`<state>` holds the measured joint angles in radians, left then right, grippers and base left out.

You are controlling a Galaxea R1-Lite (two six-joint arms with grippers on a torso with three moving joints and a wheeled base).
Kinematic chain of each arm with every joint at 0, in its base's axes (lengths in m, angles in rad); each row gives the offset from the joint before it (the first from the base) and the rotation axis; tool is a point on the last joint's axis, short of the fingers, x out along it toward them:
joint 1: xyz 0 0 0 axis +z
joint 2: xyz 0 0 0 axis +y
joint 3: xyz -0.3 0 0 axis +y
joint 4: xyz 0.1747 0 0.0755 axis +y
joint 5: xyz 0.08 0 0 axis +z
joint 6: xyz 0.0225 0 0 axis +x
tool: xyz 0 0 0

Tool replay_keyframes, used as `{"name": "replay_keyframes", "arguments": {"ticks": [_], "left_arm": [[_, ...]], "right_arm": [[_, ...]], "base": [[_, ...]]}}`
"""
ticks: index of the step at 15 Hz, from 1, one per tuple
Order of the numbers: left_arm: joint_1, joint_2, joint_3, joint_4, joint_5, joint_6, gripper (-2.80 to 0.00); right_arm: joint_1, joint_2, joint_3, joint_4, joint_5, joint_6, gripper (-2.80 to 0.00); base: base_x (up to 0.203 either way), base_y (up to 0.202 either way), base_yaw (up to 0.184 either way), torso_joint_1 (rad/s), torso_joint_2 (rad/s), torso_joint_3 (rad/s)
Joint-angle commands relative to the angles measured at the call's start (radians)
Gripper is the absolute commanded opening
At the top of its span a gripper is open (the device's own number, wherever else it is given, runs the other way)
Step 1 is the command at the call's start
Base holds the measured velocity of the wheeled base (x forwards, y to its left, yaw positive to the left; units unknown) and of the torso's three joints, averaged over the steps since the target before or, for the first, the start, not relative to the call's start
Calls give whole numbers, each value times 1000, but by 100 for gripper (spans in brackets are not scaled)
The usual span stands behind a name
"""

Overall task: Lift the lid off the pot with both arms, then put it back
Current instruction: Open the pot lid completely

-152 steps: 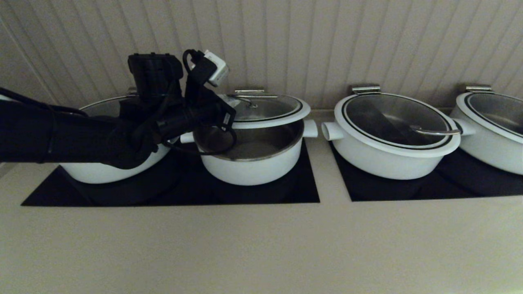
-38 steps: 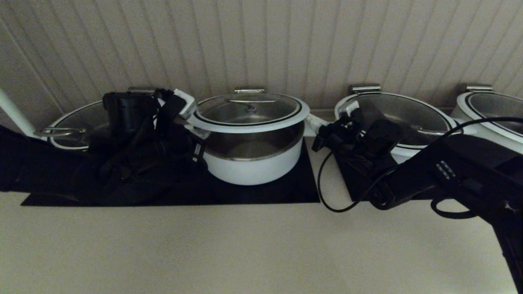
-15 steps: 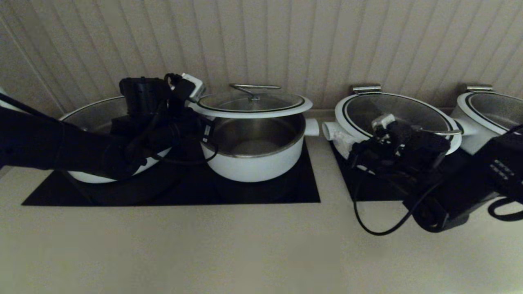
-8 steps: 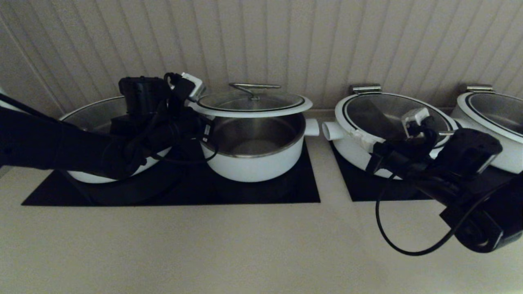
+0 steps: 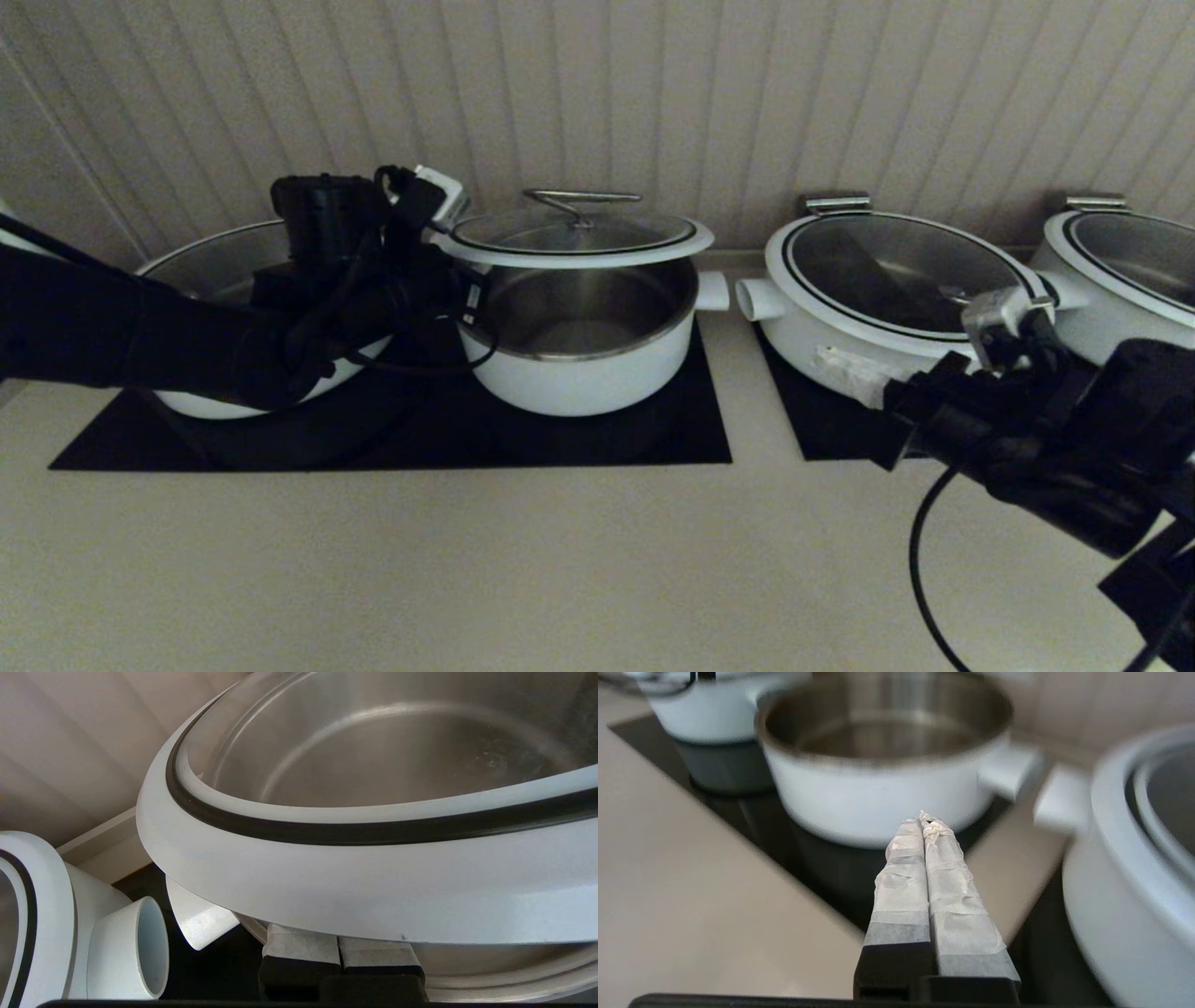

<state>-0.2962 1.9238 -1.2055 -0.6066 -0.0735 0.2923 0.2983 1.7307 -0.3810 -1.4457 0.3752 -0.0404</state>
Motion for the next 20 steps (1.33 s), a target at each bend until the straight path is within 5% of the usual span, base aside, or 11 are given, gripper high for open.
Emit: {"name": "replay_keyframes", "arguments": {"ticks": [1, 4, 8, 12, 15, 20], "left_arm": [[0, -7, 0, -4, 0, 2, -280], [0, -11, -8, -4, 0, 2, -280], [0, -11, -11, -4, 0, 2, -280], [-1, -8, -11, -4, 0, 4, -280], [-1, -3, -14, -4, 0, 7, -280], [-1, -2, -14, -4, 0, 7, -280]], "right_arm": [[-2, -132, 112, 6, -36, -4, -280], [-20, -247, 230, 30, -124, -8, -280], [-177, -352, 369, 59, -157, -49, -280], [-246, -428, 381, 194, -261, -88, -280], [-246, -480, 381, 351, -309, -101, -280], [-245, -811, 381, 830, -292, -100, -280]], "base": [[0, 0, 0, 0, 0, 0], [0, 0, 0, 0, 0, 0], [0, 0, 0, 0, 0, 0], [0, 0, 0, 0, 0, 0], [0, 0, 0, 0, 0, 0], [0, 0, 0, 0, 0, 0]]}}
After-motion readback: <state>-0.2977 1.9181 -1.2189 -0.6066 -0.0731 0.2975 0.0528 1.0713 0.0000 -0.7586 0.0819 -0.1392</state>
